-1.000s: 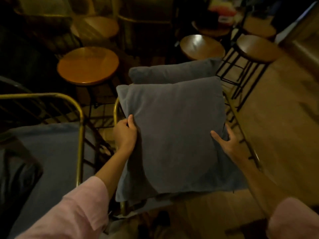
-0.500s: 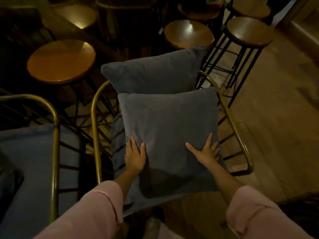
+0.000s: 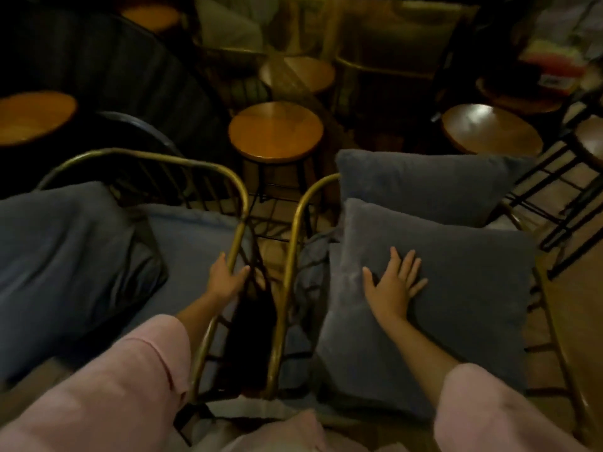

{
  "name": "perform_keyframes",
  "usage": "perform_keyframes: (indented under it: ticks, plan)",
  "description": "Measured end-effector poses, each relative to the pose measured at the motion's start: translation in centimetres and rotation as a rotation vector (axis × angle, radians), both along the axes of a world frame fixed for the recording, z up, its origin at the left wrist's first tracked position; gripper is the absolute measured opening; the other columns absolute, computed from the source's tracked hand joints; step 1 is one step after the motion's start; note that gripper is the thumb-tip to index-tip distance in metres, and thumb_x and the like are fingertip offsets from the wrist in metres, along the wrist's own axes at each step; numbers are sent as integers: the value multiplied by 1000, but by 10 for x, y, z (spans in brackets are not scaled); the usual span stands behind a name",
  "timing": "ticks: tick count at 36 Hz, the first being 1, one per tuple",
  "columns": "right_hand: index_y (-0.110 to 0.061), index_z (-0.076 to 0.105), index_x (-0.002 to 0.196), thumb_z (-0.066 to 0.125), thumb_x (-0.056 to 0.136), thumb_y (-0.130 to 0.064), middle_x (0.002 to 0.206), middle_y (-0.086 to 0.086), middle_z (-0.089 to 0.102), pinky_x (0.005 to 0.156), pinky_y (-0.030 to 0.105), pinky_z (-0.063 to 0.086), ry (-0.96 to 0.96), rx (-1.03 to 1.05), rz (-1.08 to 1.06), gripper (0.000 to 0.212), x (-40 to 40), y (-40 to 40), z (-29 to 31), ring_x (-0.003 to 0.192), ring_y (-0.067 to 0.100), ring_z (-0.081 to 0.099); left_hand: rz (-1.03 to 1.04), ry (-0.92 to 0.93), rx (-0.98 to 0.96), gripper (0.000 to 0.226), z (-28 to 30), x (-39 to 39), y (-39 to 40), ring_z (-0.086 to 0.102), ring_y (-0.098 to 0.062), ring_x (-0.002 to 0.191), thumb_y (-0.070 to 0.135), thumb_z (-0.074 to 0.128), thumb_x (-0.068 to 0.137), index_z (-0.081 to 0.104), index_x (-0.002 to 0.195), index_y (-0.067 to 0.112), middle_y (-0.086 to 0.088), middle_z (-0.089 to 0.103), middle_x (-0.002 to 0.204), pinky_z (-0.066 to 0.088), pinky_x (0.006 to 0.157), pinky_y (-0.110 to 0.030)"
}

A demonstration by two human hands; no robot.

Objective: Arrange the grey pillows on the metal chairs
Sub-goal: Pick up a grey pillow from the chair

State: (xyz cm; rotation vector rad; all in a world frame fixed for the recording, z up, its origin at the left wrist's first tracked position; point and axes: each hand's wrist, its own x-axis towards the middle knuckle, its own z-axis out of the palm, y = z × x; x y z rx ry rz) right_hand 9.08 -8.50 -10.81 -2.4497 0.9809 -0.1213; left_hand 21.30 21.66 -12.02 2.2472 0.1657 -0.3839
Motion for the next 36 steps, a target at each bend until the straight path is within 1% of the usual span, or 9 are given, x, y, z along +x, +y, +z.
perform_keyframes:
  ticks: [2,7,12,16,19,27,30,34,36]
  plan:
    - [-13,26,155,62,92,-43,166,20,9,120,58,2,-6,66,93,78,27,32,8,154,36,2,79,-14,31,77,10,8,46,26,-37,148,24,64,94,22,153,-2,-21,27,160,25,120,-42]
    - [-9,32,152,63,93,-38,159,18,31,121,45,21,-2,217,319,73,93,146,18,149,35,24,276,-45,62,74,15,30,172,39,-43,140,22,70,90,33,149,-4,-26,41,151,34,115,-49]
    - [-10,42,145,63,94,-35,144,14,52,101,35,42,69,394,504,61,152,280,23,132,32,50,429,-11,37,72,21,38,295,40,-43,138,20,68,92,32,148,-5,-27,40,150,35,115,-49]
    - [-11,33,151,63,95,-36,151,12,45,101,38,44,164,516,558,68,191,375,10,135,32,47,555,11,15,63,17,53,387,47,-44,132,15,70,90,41,140,-11,-31,49,142,38,111,-48]
    - [-10,30,152,67,92,-34,152,15,45,108,42,44,206,629,475,74,216,434,-5,136,34,47,620,48,14,68,10,67,444,46,-44,133,18,71,89,39,142,-9,-30,47,144,38,111,-49]
    - [-10,17,156,71,90,-31,154,17,42,114,45,36,354,756,303,89,254,522,-55,139,36,43,600,42,-43,70,-16,125,530,43,-39,136,25,71,89,34,144,2,-19,42,150,38,112,-53]
    - [-9,11,158,69,91,-32,160,17,31,116,44,33,373,737,265,91,271,537,-75,144,37,36,608,65,7,101,-32,149,542,30,-40,145,41,78,80,19,153,5,-21,24,160,31,118,-51]
    - [-9,0,159,67,93,-28,165,15,20,115,39,30,362,716,216,96,297,549,-90,148,35,29,638,305,120,149,-49,169,536,-5,-45,151,67,81,60,-24,153,16,-17,-24,163,9,122,-59]
    - [-10,-2,159,69,92,-28,165,15,18,117,42,29,346,721,197,100,311,554,-99,148,36,28,702,351,113,161,-64,179,537,-10,-47,150,73,82,49,-30,151,19,-17,-28,161,5,120,-63]
